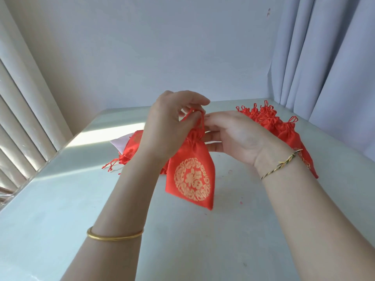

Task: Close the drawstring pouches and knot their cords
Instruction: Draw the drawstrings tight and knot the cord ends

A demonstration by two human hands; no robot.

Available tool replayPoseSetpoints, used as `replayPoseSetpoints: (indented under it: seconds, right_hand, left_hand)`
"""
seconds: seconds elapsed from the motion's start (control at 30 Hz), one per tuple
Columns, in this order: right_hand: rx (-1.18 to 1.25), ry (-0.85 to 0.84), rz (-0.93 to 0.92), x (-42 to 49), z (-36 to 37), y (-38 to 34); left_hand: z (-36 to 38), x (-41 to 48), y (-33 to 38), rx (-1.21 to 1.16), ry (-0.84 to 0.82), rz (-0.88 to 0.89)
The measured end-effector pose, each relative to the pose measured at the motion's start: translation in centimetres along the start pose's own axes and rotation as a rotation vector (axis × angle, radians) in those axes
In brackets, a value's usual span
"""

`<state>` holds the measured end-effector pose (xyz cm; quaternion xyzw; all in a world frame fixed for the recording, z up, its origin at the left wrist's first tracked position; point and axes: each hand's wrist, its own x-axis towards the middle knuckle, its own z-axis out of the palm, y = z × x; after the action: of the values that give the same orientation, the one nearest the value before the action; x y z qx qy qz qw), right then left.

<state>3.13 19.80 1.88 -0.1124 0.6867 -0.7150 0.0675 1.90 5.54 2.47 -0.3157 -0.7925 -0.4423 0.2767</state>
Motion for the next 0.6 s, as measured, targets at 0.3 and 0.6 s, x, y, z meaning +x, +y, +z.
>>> replayPoseSetpoints:
  seconds: [0.3,0.6]
  right_hand:
    - [0.104,0.155,-0.005,0.6,-0.4,0.3]
    - [0.024,0.449,-0.026,0.4,-1.8,1.0]
  left_hand:
    - [0.2,0.0,-1.4,-0.189,0.037,-0.130]
    - [-0.7,0.0,-3.4,-0.163,-0.057,-0.403]
